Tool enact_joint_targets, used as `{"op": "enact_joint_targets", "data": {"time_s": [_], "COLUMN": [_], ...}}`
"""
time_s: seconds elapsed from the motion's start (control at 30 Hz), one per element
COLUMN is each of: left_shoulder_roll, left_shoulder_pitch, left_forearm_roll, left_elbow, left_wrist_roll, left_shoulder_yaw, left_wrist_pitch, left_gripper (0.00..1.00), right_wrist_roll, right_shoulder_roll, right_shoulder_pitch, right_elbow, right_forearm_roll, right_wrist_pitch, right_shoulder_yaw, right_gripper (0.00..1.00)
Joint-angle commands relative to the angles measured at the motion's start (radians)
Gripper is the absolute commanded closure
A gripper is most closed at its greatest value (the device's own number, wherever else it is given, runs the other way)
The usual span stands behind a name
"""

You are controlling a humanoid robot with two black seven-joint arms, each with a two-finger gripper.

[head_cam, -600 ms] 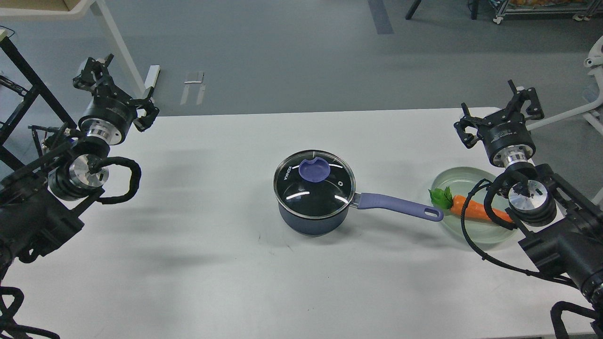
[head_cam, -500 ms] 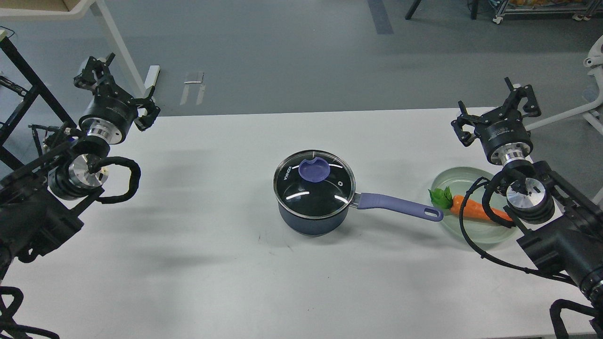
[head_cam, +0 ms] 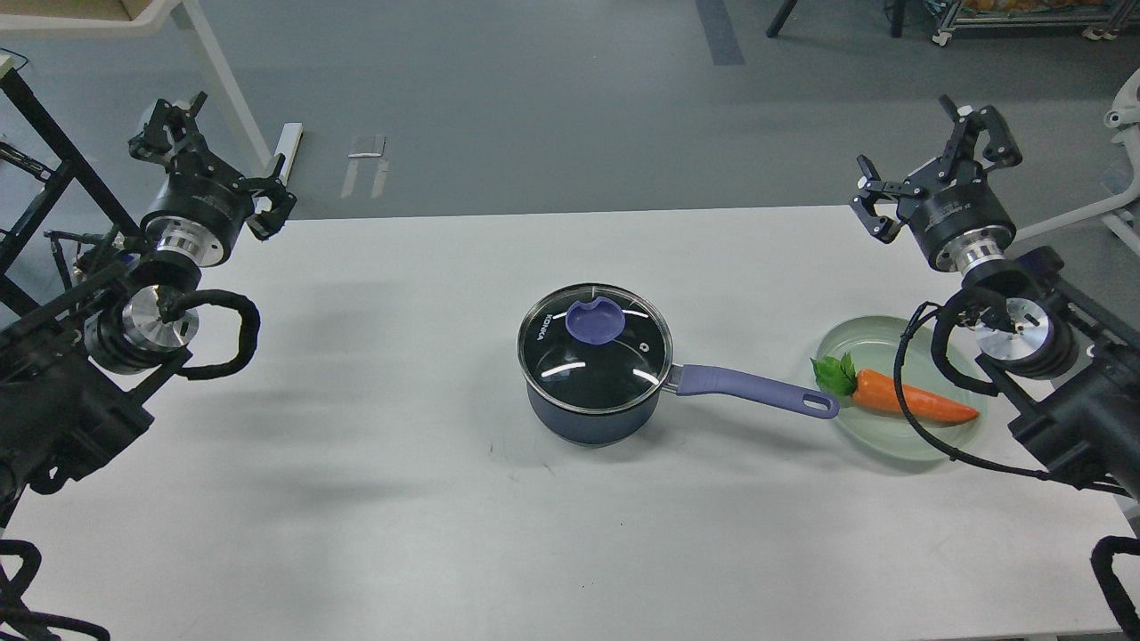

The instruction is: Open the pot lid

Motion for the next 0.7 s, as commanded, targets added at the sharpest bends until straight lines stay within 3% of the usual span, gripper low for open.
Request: {"op": "enact_joint_targets", "data": {"time_s": [0.0, 0.17, 0.4, 0.67], "left_shoulder_roll": [0.019, 0.041, 0.078, 0.121], "left_shoulder_pitch": [0.002, 0.002, 0.005, -0.001], "left_forearm_roll": [0.003, 0.013, 0.048, 0.060], "left_elbow": [0.000, -0.009, -0.055, -0.092], "left_wrist_roll": [0.004, 0.005, 0.038, 0.038], "left_shoulder_yaw": [0.015, 0.021, 0.021, 0.094], "left_wrist_pitch": [-0.001, -0.007, -0.022, -0.004], "left_gripper": [0.01, 0.01, 0.01, 0.01], "right_wrist_roll": [0.000, 0.003, 0.007, 0.009], "right_shoulder_roll": [-0.120, -0.224, -0.339, -0.364], "right_shoulder_pitch": [0.117, 0.304, 0.541, 0.781], "right_elbow": [0.069, 0.166, 0.403, 0.672], "right_forearm_roll": [-0.018, -0.172, -0.607, -1.131], "right_wrist_pitch": [-0.002, -0.002, -0.036, -0.086], "right_shoulder_yaw": [-0.177, -0.446, -0.743, -1.142], "right_gripper": [0.00, 0.00, 0.00, 0.01]}}
